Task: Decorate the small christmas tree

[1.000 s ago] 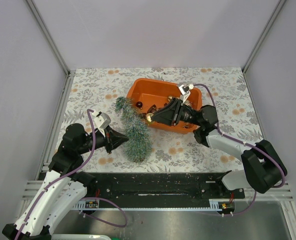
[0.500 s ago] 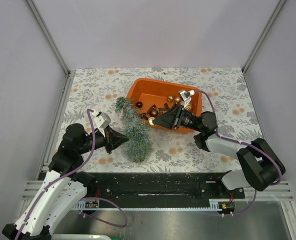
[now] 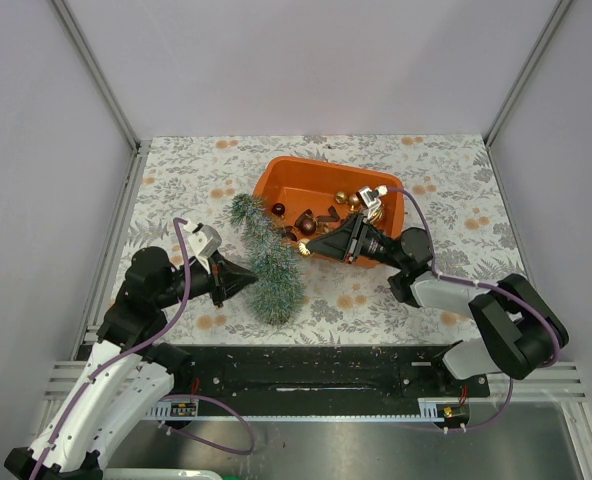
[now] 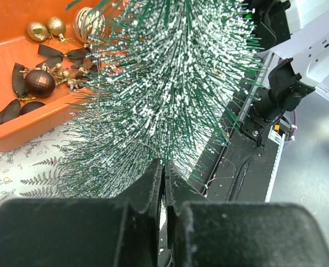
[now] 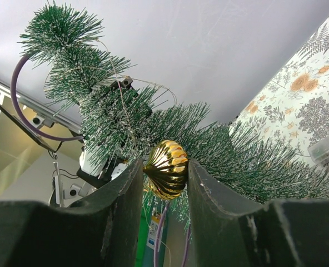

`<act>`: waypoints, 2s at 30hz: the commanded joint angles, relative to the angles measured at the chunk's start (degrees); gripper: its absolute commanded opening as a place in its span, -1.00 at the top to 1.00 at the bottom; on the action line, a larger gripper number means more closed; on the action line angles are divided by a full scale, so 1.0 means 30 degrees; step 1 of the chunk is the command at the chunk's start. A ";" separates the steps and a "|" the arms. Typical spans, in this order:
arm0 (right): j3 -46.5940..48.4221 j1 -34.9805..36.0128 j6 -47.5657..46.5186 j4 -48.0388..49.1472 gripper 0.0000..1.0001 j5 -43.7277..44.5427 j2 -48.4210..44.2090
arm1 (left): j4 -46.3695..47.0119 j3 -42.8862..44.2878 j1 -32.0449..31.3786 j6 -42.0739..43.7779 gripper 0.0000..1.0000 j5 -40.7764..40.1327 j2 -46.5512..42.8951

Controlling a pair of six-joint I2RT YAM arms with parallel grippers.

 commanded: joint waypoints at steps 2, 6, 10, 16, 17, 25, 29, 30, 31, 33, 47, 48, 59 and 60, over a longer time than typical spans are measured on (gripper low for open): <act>-0.0069 -0.0021 0.0625 0.4119 0.77 -0.0245 -0.1292 | 0.1075 -0.0165 0.0343 -0.0220 0.90 0.0491 -0.0911; 0.0311 -0.0050 -0.0103 0.1988 0.79 -0.0509 -0.3281 | 0.1075 -0.0224 0.0372 -0.0278 0.90 0.0461 -0.0970; 0.1364 -0.0021 -0.1948 -0.1441 0.80 -0.0830 -0.4984 | 0.1075 -0.0254 0.0373 -0.0278 0.90 0.0432 -0.1029; 0.1806 0.0213 -0.1866 -0.1597 0.83 -0.1095 -0.4461 | 0.1075 -0.0166 0.0431 -0.0249 0.90 0.0432 -0.1058; 0.1748 0.0243 -0.1777 -0.1333 0.83 -0.1095 -0.4285 | 0.1075 -0.0166 0.0402 -0.0249 0.90 0.0432 -0.1029; 0.2128 0.0331 -0.2186 -0.1827 0.86 -0.1066 -0.3845 | 0.0988 -0.0136 0.0460 -0.0278 0.90 0.0461 -0.1058; 0.2450 0.0360 -0.2450 -0.2033 0.87 -0.1095 -0.3553 | 0.1016 -0.0108 0.0460 -0.0278 0.90 0.0490 -0.1058; 0.2538 0.0360 -0.2508 -0.2063 0.87 -0.1066 -0.3464 | 0.1045 -0.0107 0.0431 -0.0249 0.90 0.0491 -0.1058; 0.2568 0.0360 -0.2567 -0.2063 0.88 -0.1066 -0.3376 | 0.1017 -0.0107 0.0431 -0.0220 0.90 0.0462 -0.1116; 0.2743 0.0360 -0.2626 -0.2063 0.89 -0.1036 -0.3171 | 0.0987 -0.0049 0.0460 -0.0249 0.90 0.0490 -0.1058; 0.2949 0.0827 -0.2332 -0.1681 0.91 -0.0627 -0.3053 | 0.0958 -0.0253 0.0460 -0.0337 0.90 0.0345 -0.1175; 0.2891 0.1032 -0.2391 -0.1711 0.91 -0.0568 -0.3111 | 0.0958 -0.0341 0.0489 -0.0337 0.90 0.0286 -0.1204; 0.2129 0.1503 -0.2419 -0.2177 0.92 -0.0099 -0.4077 | 0.1046 -0.0605 0.0489 -0.0512 0.90 -0.0096 -0.1058; 0.2157 0.1532 -0.2566 -0.2499 0.92 -0.0070 -0.4282 | 0.1046 -0.0692 0.0461 -0.0542 0.90 -0.0037 -0.1058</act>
